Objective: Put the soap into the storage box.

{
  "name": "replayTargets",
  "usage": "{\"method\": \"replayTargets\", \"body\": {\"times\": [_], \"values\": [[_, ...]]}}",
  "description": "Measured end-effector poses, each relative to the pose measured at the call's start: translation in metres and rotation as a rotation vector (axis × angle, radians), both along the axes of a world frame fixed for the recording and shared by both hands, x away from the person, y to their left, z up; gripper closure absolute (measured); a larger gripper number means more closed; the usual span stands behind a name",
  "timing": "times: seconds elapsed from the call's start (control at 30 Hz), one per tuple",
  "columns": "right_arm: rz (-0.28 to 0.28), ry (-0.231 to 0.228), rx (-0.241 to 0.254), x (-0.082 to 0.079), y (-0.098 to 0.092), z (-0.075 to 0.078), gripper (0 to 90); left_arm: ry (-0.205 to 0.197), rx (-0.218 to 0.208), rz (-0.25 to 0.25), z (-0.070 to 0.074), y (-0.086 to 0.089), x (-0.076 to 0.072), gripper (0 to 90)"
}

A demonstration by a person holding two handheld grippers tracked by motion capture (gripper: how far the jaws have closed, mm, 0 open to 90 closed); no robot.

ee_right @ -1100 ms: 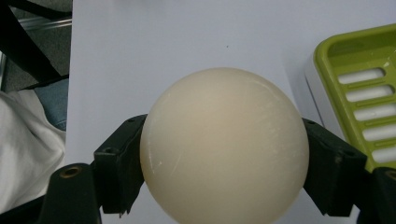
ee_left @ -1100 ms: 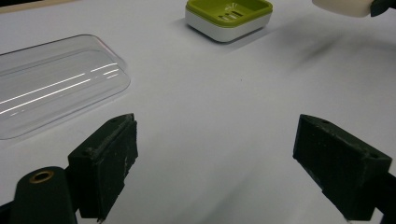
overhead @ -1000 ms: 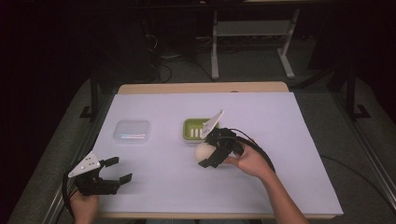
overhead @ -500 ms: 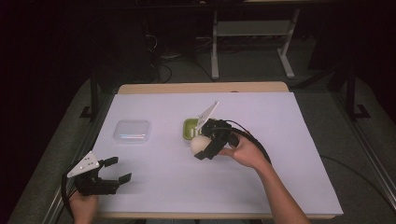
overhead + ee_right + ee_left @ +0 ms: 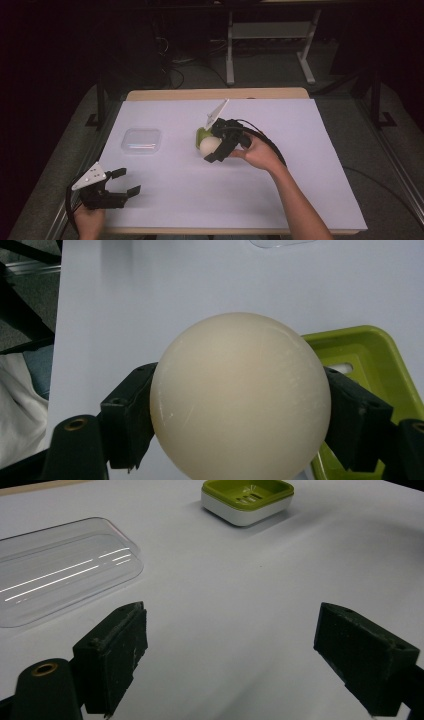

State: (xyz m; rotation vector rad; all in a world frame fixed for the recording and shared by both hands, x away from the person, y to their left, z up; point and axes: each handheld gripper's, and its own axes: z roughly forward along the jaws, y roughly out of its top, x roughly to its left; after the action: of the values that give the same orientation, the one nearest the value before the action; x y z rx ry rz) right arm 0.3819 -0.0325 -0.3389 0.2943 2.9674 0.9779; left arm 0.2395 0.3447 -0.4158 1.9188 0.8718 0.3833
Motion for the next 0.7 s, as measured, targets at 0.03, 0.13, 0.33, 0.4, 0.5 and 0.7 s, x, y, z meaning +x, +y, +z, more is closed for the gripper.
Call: {"method": "replayTargets", "body": {"times": [0.03,0.13,0.33,0.4,0.5,0.7], "values": [[0.0,0.003,0.002,0.001,0.001,0.001,23.3,0.0,-0.001,0.001,0.0,0.0,0.0,13.2],[-0.004,0.0,0.007,0.005,0.001,0.003,23.3,-0.001,0.001,0.0,0.0,0.0,0.0,13.2],[-0.016,0.002,0.012,0.012,0.0,0.002,23.3,0.0,0.0,0.0,0.0,0.0,0.0,13.3],[-0.022,0.004,0.008,0.015,-0.001,0.0,23.2,-0.001,0.001,0.0,0.0,0.0,0.0,13.3],[-0.036,0.007,0.002,0.021,-0.001,-0.006,23.3,0.0,0.002,-0.002,0.0,0.0,0.0,13.3],[-0.062,0.009,-0.003,0.031,-0.003,-0.013,23.2,0.0,0.0,0.0,0.0,0.0,0.0,13.2]]}}
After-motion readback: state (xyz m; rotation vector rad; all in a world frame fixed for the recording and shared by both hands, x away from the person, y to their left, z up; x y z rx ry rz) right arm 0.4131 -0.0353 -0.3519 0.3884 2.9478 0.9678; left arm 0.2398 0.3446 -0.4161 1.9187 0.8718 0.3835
